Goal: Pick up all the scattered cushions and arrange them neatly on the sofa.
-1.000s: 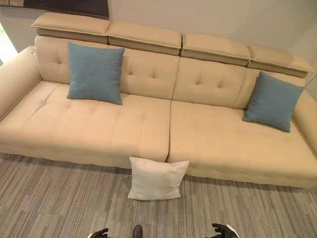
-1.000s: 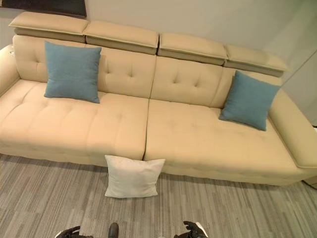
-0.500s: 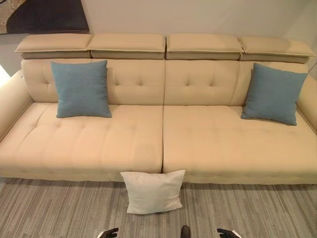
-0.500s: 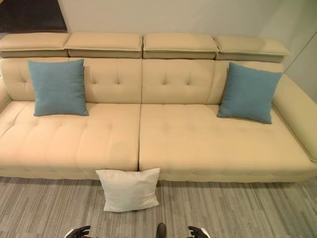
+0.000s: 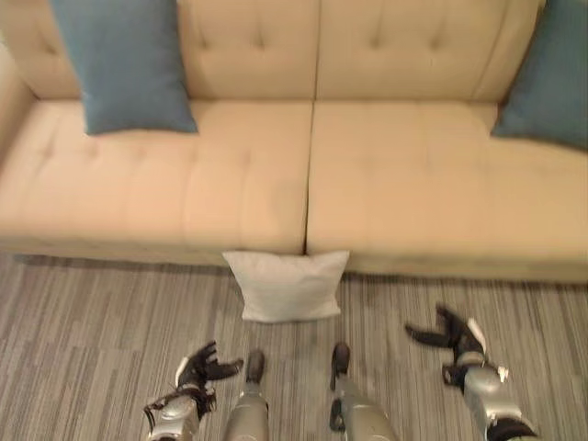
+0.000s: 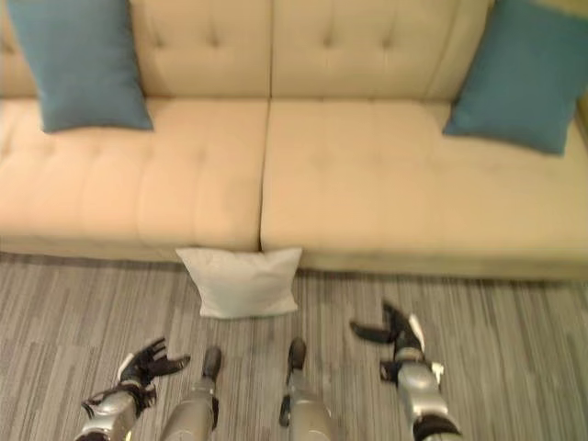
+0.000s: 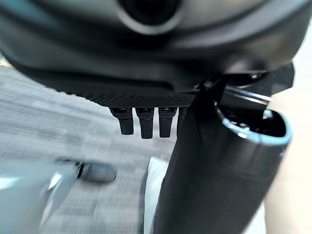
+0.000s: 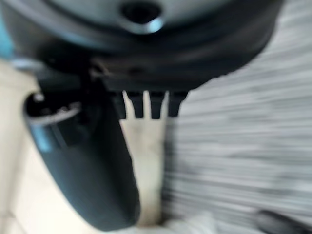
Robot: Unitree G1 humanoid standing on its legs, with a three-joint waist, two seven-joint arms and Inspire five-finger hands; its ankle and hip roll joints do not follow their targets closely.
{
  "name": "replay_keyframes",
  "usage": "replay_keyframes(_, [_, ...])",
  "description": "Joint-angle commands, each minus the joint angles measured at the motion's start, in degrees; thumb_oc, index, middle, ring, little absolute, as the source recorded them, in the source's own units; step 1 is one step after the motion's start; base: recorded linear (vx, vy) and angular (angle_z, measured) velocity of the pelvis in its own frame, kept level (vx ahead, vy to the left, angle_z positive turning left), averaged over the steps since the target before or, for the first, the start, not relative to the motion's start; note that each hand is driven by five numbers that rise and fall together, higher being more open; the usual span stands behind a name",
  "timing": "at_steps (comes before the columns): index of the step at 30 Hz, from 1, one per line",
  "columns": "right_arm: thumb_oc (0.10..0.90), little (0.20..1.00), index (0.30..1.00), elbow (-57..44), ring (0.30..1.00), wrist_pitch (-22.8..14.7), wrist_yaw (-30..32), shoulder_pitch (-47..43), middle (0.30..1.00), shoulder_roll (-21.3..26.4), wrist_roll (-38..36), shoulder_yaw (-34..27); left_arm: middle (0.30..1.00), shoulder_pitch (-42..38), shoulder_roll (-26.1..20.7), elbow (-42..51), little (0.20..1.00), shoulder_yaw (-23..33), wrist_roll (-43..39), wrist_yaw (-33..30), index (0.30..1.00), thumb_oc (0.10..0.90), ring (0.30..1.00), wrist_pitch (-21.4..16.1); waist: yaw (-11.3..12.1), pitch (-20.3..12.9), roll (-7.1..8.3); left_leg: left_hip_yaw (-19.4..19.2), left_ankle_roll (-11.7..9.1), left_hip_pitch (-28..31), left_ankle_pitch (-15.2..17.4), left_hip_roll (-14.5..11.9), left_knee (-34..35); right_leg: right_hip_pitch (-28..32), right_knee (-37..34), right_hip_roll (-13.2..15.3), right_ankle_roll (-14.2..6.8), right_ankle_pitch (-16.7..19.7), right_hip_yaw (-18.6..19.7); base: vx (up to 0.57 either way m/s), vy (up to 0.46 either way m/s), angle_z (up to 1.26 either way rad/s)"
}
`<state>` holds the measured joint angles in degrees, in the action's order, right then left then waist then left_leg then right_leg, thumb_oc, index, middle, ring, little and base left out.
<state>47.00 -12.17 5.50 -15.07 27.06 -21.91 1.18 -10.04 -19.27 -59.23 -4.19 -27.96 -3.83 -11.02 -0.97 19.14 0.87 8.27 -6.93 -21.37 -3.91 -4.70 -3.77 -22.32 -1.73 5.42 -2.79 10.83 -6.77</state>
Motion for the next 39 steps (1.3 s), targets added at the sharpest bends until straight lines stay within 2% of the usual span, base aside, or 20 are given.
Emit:
replay_keyframes(1, [0.800, 0.900, 0.900, -3.76, 0.900, -5.21, 3.15, -1.11, 0.900, 3.95, -6.94, -2.65, 0.900, -4.24, -6.60, 3.13, 0.900, 1.56, -4.74, -2.53, 0.900, 0.800, 0.900, -6.63, 1.52, -0.93, -2.40, -1.16, 1.79, 0.14, -4.05, -0.78, 8.22, -2.71, 10.25, 0.79, -5.46, -7.33, 2.29, -0.09, 0.158, -0.17])
replay_keyframes(4, [0.800, 0.900, 0.900, -2.70, 0.900, -7.16, 4.89, -8.60, 0.900, 5.29, -12.49, -3.65, 0.900, -10.41, -8.68, 6.79, 0.900, 1.00, -9.75, -2.71, 0.900, 0.800, 0.900, -8.50, 1.63, 2.17, -3.06, -2.09, 1.40, -5.26, -4.79, 0.52, 7.04, -8.34, 10.94, 2.58, -6.35, -6.09, 3.15, -0.12, 0.136, -0.04])
replay_keyframes(8, [0.800, 0.900, 0.900, -1.46, 0.900, -8.51, 5.39, -12.96, 0.900, 6.24, -15.68, -3.79, 0.900, -13.79, -9.42, 8.93, 0.900, 0.02, -11.45, -3.27, 0.900, 0.800, 0.900, -9.80, 1.52, 3.77, -3.44, -1.95, 1.17, -9.85, -4.78, 1.23, 4.83, -11.90, 11.47, 3.42, -6.73, -5.51, 3.43, -0.10, 0.064, 0.11])
replay_keyframes(9, [0.800, 0.900, 0.900, -2.02, 0.900, -9.75, 5.80, -15.52, 0.900, 6.77, -18.37, -4.22, 0.900, -16.37, -9.69, 12.18, 0.900, -0.54, -12.79, -3.60, 0.900, 0.800, 0.900, -10.97, 1.34, 5.22, -3.69, -1.79, 0.90, -13.28, -4.79, 1.66, 3.30, -14.54, 11.82, 4.14, -7.03, -5.11, 3.55, -0.10, 0.040, -0.02])
replay_keyframes(11, [0.800, 0.900, 0.900, -1.81, 0.900, -10.96, 6.21, -18.38, 0.900, 7.92, -20.23, -4.10, 0.900, -19.51, -10.38, 13.51, 0.900, -1.01, -14.19, -4.30, 0.900, 0.800, 0.900, -12.35, 1.27, 6.27, -4.08, -1.48, 0.71, -16.41, -4.34, 2.17, 2.11, -17.24, 12.43, 4.54, -7.47, -5.17, 3.54, -0.08, 0.036, 0.21])
replay_keyframes(15, [0.800, 0.900, 0.900, -1.56, 0.900, -11.88, 6.09, -24.16, 0.900, 11.30, -22.41, -2.49, 0.900, -24.43, -10.87, 13.99, 0.900, -2.22, -16.43, -3.81, 0.900, 0.800, 0.900, -12.59, 0.75, 8.20, -4.48, -0.82, 0.54, -21.63, -4.24, 2.90, 0.60, -21.58, 12.72, 4.79, -7.94, -4.79, 4.31, -0.04, 0.000, 0.07])
replay_keyframes(19, [0.800, 0.900, 0.900, -1.64, 0.900, -11.51, 4.52, -31.39, 0.900, 14.66, -23.59, 2.99, 0.900, -29.12, -11.81, 12.26, 0.900, -3.50, -19.49, -2.48, 0.900, 0.800, 0.900, -11.95, 0.52, 9.16, -4.69, -0.60, 0.61, -26.37, -4.40, 3.20, 0.03, -26.51, 12.91, 4.54, -8.12, -4.24, 5.02, -0.01, 0.015, -0.05])
replay_keyframes(23, [0.800, 0.900, 0.900, -2.56, 0.900, -10.34, 2.17, -36.41, 0.900, 15.68, -23.08, 9.56, 0.900, -33.98, -12.69, 11.03, 0.900, -5.08, -21.44, -1.46, 0.900, 0.800, 0.900, -11.26, 0.06, 9.92, -4.65, -0.23, 0.89, -30.55, -4.31, 3.70, -1.05, -30.39, 13.13, 4.02, -8.09, -3.96, 6.01, 0.00, 0.000, 0.00])
replay_keyframes(31, [0.800, 0.900, 0.900, -6.47, 0.900, -9.46, -1.92, -40.12, 0.900, 12.95, -24.24, 16.88, 0.900, -41.46, -13.51, 8.87, 0.900, -8.08, -22.49, -0.97, 0.900, 0.800, 0.900, -10.66, -0.68, 10.63, -4.42, 0.18, 1.41, -35.89, -3.95, 4.49, -2.78, -35.55, 14.11, 3.65, -8.02, -4.07, 6.88, 0.01, -0.003, 0.00])
replay_keyframes(34, [0.800, 0.900, 0.900, -7.65, 0.900, -8.84, -3.47, -40.59, 0.900, 9.18, -24.46, 18.92, 0.900, -44.58, -11.89, 8.26, 0.900, -9.30, -24.22, -0.28, 0.900, 0.800, 0.900, -9.95, -0.99, 10.63, -4.54, 0.32, 1.71, -37.54, -3.68, 4.96, -3.49, -37.08, 14.48, 3.50, -7.79, -4.31, 6.80, 0.04, 0.014, -0.04])
replay_keyframes(36, [0.800, 0.900, 0.900, -7.62, 0.900, -8.85, -3.49, -40.63, 0.900, 9.17, -24.47, 18.91, 0.900, -44.63, -11.91, 8.21, 0.900, -9.31, -24.26, -0.23, 0.900, 0.800, 0.900, -9.96, -1.00, 10.63, -4.54, 0.34, 1.71, -37.58, -3.68, 4.97, -3.50, -37.11, 14.49, 3.51, -7.79, -4.32, 6.78, 0.02, 0.000, -0.04])
replay_keyframes(39, [0.800, 0.900, 0.900, -7.31, 0.900, -8.53, -3.89, -42.37, 0.900, 5.95, -25.47, 20.94, 0.900, -47.37, -11.09, 9.27, 0.900, -10.39, -26.05, -0.40, 0.900, 0.800, 0.900, -10.24, -0.95, 10.65, -4.55, 0.48, 1.69, -38.32, -3.73, 5.06, -3.18, -37.67, 13.93, 3.35, -7.80, -4.27, 6.89, 0.02, -0.003, -0.02])
